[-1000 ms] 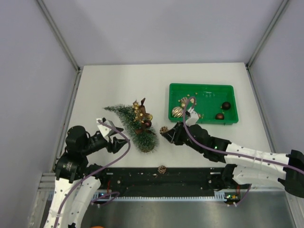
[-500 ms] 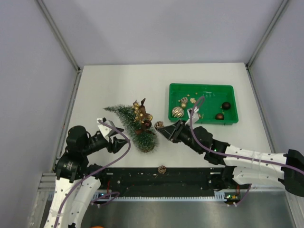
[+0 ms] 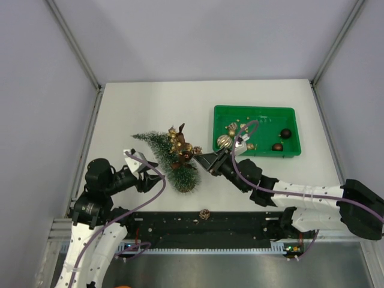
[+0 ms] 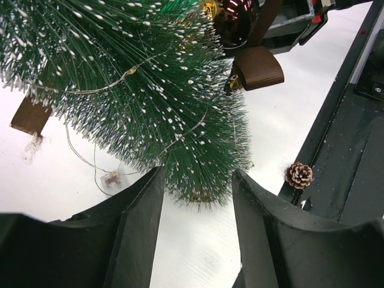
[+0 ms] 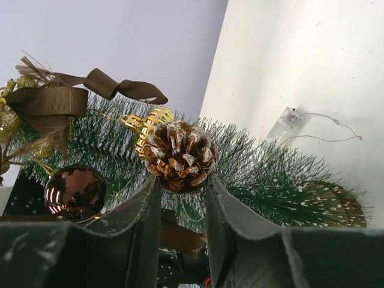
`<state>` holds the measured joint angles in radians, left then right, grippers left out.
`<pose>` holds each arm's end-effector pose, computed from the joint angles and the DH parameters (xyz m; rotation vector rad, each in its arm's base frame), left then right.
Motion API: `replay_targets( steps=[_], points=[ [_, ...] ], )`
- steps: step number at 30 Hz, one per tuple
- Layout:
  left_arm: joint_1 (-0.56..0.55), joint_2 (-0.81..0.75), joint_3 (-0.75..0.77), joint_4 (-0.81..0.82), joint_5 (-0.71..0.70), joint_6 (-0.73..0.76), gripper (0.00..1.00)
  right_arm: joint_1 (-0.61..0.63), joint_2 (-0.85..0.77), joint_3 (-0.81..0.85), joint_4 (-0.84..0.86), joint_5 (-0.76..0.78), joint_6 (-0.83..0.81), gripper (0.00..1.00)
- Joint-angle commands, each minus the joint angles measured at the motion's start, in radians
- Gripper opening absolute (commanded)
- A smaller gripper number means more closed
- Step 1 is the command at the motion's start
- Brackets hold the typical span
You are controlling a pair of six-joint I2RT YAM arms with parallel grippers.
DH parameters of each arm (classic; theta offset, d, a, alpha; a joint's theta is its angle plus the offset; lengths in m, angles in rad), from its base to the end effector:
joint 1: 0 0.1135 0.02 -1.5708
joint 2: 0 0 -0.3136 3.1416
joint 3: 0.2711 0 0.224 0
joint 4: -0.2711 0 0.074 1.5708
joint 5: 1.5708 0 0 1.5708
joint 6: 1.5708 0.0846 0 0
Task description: Decorate the small christmas tree
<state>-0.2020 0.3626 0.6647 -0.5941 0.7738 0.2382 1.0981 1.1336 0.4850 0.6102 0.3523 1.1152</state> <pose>0.0311 -0.0667 0.3075 0.9011 1.5949 -0.6906 0.1392 0.2082 0.3091 0.3200 1.7766 1.3893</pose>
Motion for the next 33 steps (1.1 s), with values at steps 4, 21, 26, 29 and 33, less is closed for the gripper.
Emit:
replay_targets(
  steps=[4, 21, 26, 29, 33],
  points=[
    [0.003, -0.039, 0.001, 0.054, 0.038, 0.003, 0.54, 0.026, 0.029, -0.020, 0.094, 0.034, 0.052, 0.21],
    [0.003, -0.059, 0.006, 0.045, 0.041, -0.010, 0.52, 0.051, 0.051, -0.080, 0.083, 0.065, 0.083, 0.20],
    [0.003, -0.063, 0.007, 0.039, 0.039, -0.011, 0.52, 0.052, 0.042, -0.086, 0.074, 0.068, 0.086, 0.21],
    [0.003, -0.067, 0.006, 0.040, 0.039, -0.013, 0.52, 0.052, 0.023, -0.100, 0.068, 0.068, 0.089, 0.23],
    [0.003, -0.065, 0.004, 0.042, 0.039, -0.014, 0.52, 0.052, 0.000, -0.112, 0.048, 0.065, 0.097, 0.31]
  ],
)
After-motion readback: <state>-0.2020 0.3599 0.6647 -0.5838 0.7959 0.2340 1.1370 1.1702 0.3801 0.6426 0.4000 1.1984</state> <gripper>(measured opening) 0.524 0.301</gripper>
